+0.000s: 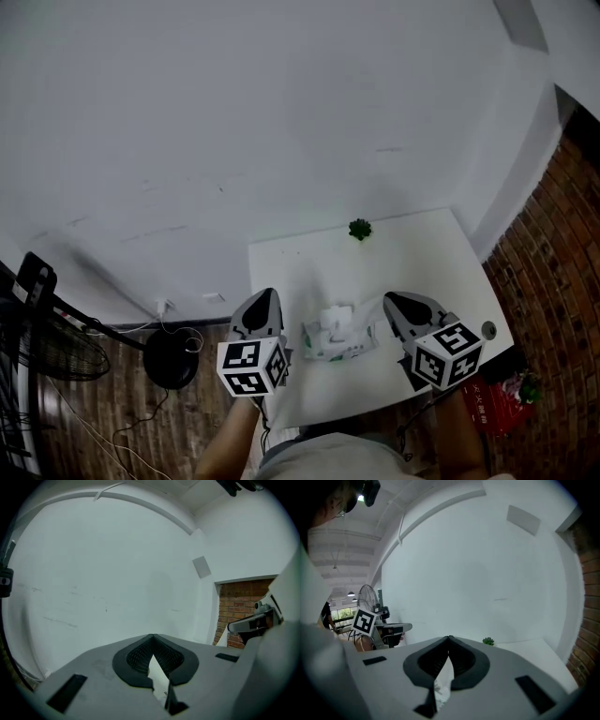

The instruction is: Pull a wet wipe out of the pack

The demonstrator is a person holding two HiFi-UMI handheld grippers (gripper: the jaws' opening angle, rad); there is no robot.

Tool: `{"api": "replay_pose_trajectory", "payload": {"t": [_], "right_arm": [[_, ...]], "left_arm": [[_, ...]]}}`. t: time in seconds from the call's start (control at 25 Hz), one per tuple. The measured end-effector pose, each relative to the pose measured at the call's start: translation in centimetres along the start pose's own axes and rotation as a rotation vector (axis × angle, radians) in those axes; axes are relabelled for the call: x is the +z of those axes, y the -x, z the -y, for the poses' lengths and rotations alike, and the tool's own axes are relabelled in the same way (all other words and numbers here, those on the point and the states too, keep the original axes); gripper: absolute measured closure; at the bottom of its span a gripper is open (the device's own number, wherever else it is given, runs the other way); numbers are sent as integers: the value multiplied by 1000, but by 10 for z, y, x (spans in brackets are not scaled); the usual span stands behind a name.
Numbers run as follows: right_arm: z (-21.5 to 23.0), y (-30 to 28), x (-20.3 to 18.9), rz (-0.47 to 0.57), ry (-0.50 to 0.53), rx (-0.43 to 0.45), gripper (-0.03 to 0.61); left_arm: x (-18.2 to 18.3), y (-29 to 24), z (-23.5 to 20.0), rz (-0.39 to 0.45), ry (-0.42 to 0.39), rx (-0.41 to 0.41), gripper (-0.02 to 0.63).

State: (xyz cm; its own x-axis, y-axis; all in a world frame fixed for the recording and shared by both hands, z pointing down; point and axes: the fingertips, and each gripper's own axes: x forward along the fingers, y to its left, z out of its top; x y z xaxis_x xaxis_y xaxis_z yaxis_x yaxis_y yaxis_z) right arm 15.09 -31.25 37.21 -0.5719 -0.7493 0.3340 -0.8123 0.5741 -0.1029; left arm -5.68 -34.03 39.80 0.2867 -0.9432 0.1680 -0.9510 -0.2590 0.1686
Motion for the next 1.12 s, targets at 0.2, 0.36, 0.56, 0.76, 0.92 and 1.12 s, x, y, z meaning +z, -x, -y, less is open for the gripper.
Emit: {"api": "replay_pose_trajectory", "payload": {"t": [0.2, 0.36, 0.56, 0.76, 0.92, 1.12], "right_arm": [[27, 23, 15, 148, -37, -143, 575], [44, 40, 18, 257, -14, -266, 575], [54, 56, 15, 329, 4, -366, 575], [68, 73, 15, 376, -9, -466, 575], [74, 80, 16, 372, -3, -508, 575], [84, 90, 13, 337, -8, -595, 577]], "left_arm": [[25, -13, 14, 43, 0, -42, 614], [40, -22, 21, 68, -14, -53, 614], [48, -29, 25, 80, 17, -61, 614], [46, -32, 33, 77, -1, -71, 614], [41, -33, 36, 68, -5, -75, 614], [39, -32, 34, 70, 6, -75, 614]]}}
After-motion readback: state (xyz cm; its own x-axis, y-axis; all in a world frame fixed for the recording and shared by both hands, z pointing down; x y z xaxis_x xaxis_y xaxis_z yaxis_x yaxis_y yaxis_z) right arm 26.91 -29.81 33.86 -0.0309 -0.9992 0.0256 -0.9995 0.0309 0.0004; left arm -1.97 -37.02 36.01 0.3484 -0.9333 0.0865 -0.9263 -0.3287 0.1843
